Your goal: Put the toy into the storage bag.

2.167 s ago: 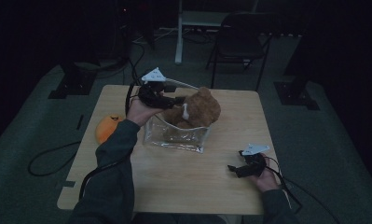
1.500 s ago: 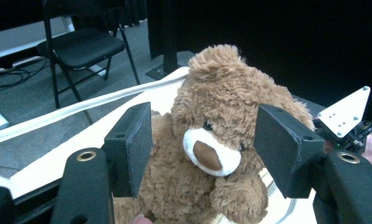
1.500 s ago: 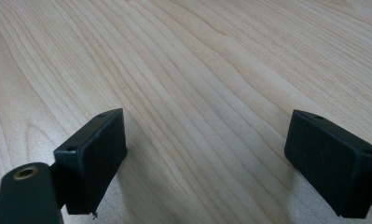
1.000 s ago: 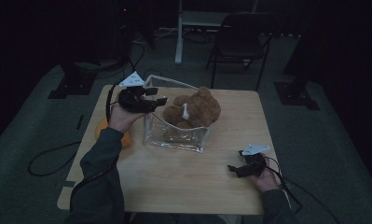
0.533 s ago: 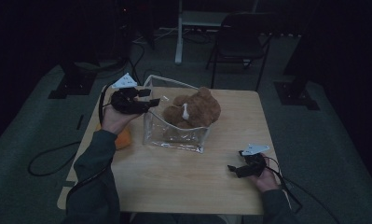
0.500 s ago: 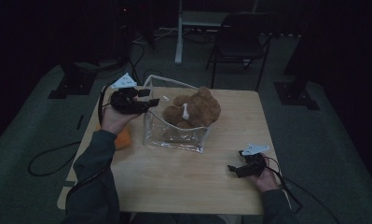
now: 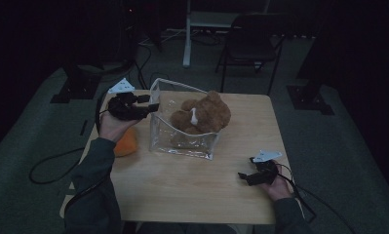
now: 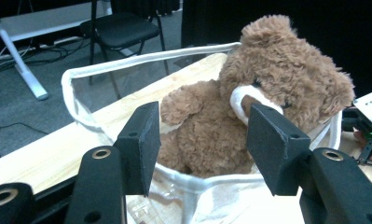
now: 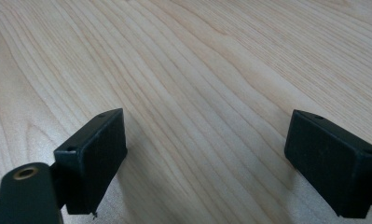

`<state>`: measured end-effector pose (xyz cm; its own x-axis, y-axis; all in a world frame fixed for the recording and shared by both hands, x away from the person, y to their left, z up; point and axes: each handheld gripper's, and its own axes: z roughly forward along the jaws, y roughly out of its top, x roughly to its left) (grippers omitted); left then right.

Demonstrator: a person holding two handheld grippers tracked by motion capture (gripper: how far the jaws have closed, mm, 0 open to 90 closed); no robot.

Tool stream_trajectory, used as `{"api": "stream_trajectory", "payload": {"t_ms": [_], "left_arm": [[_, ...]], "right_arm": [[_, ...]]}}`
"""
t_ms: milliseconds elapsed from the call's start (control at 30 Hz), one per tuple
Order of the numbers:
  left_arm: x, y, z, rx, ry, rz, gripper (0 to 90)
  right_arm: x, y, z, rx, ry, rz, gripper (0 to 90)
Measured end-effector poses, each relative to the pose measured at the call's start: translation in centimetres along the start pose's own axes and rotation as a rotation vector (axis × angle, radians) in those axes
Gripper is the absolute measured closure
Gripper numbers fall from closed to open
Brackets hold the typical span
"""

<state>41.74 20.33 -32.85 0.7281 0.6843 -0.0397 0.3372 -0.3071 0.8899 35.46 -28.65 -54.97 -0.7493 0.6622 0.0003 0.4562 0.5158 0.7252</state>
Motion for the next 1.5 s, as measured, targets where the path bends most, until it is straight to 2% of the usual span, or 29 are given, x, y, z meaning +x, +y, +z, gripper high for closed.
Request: {"api": "stream_trajectory", "payload": {"t_ms": [533,1500], "left_arm": [[0.9,-1.9,-0.8,0.029,0.058,-0.007,43.8],[2.8,-5.6,-1.6,0.079,0.126,-0.069,44.0]], "right_arm": [[0.0,0.0,0.0,0.0,-0.001,-0.001,12.1],[0.0,0.0,0.0,0.002,-0.001,0.002,12.1]]}}
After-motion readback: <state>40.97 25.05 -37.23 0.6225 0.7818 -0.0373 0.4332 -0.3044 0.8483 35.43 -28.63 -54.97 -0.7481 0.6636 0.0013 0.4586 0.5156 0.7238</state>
